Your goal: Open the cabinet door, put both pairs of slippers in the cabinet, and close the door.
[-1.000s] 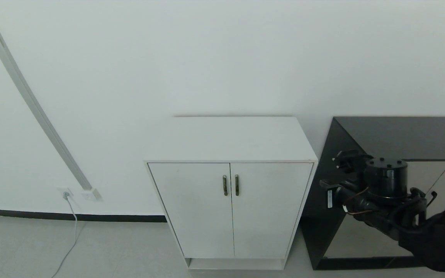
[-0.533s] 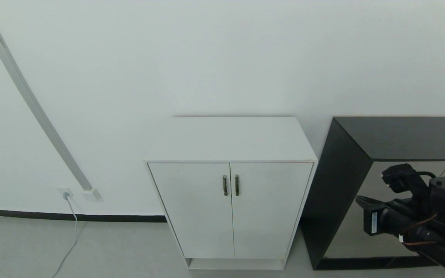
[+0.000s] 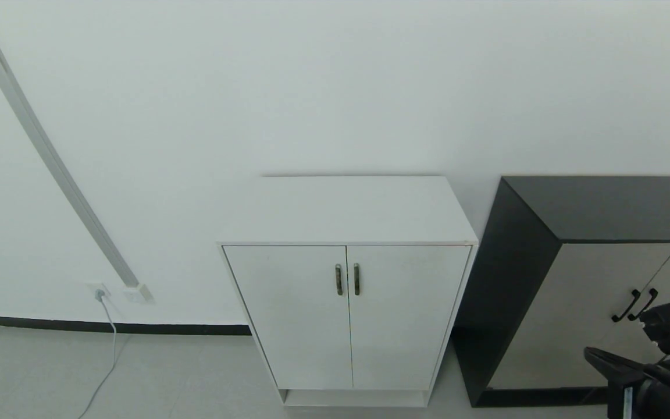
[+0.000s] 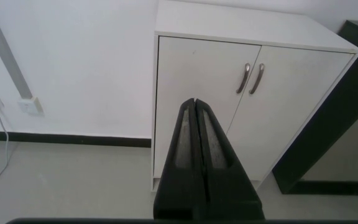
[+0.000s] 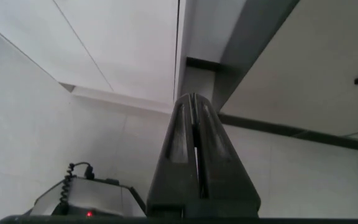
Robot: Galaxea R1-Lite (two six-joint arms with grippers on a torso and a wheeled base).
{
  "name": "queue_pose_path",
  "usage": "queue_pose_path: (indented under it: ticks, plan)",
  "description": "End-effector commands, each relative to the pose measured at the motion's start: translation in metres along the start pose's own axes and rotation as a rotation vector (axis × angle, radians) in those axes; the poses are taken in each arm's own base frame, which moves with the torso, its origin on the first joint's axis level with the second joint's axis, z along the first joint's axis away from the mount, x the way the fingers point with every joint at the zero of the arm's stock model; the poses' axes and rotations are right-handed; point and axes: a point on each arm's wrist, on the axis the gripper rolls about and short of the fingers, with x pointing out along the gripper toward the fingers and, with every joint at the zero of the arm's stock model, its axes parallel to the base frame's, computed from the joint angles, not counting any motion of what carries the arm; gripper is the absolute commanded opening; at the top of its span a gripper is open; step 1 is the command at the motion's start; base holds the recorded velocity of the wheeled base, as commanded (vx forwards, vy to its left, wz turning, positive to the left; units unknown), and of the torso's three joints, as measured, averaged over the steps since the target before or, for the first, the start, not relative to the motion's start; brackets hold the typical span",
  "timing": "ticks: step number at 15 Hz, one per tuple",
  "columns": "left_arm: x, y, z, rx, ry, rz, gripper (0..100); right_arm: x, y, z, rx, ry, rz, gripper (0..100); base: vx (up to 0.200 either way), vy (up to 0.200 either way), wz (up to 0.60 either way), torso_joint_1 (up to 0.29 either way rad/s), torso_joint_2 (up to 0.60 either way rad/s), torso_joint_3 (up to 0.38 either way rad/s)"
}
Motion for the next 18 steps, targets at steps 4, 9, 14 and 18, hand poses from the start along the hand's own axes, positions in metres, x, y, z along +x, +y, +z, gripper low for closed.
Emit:
queue_pose_path:
  ticks: [4, 9, 14, 18]
  plan:
    - [0.000, 0.000, 0.000, -0.004, 0.002, 0.001, 0, -0.050, -0.010, -0.013, -0.043, -0.015, 0.010, 0, 0.000, 0.000, 0.00, 0.000, 0.00, 0.000]
    - [0.000, 0.000, 0.000, -0.004, 0.000, 0.000, 0, -0.084, -0.014, -0.050, -0.129, 0.141, 0.166, 0, 0.000, 0.000, 0.00, 0.000, 0.00, 0.000]
    - [0.000, 0.000, 0.000, -0.004, 0.002, 0.001, 0, -0.092, -0.014, -0.064, -0.139, 0.226, 0.228, 0, 0.000, 0.000, 0.00, 0.000, 0.00, 0.000]
    - [0.000, 0.000, 0.000, -0.004, -0.001, -0.001, 0, -0.101, -0.015, -0.071, -0.116, 0.212, 0.276, 0, 0.000, 0.000, 0.00, 0.000, 0.00, 0.000]
